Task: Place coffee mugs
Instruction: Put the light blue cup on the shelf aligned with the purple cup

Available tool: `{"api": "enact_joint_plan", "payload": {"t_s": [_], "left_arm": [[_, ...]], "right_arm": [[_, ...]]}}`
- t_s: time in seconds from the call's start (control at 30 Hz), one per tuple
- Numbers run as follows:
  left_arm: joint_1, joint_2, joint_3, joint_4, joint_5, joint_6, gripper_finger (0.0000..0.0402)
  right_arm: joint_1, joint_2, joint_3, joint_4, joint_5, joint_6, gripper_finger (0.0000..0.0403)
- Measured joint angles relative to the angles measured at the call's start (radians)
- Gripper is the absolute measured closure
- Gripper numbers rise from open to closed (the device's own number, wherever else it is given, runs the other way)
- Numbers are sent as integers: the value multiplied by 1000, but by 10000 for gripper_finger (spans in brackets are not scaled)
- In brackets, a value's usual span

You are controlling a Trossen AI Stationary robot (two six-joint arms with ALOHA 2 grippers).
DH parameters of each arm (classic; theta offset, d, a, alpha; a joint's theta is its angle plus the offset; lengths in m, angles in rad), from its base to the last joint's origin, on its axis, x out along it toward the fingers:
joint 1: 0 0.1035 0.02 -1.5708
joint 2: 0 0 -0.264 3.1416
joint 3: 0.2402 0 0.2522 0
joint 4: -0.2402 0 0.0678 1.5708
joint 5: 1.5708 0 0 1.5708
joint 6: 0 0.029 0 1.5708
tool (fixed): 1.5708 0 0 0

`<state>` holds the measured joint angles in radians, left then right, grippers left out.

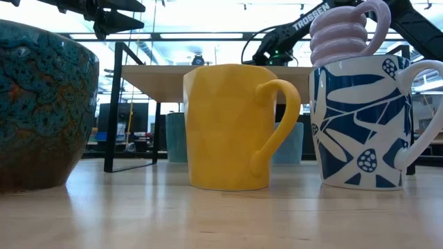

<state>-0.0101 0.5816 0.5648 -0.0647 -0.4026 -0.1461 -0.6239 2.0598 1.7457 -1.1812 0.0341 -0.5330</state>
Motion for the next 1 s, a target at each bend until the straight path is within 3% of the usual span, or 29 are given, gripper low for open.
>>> {"api": "enact_joint_plan", "payload": {"t_s": [0.5, 1.0], "left_arm": [[0, 0, 0, 0, 0, 0, 143], [0, 0, 0, -9, 0, 0, 143]], "right_arm": [[1, -2, 2, -28, -8, -6, 370], [18, -1, 101, -127, 51, -11, 375]]}}
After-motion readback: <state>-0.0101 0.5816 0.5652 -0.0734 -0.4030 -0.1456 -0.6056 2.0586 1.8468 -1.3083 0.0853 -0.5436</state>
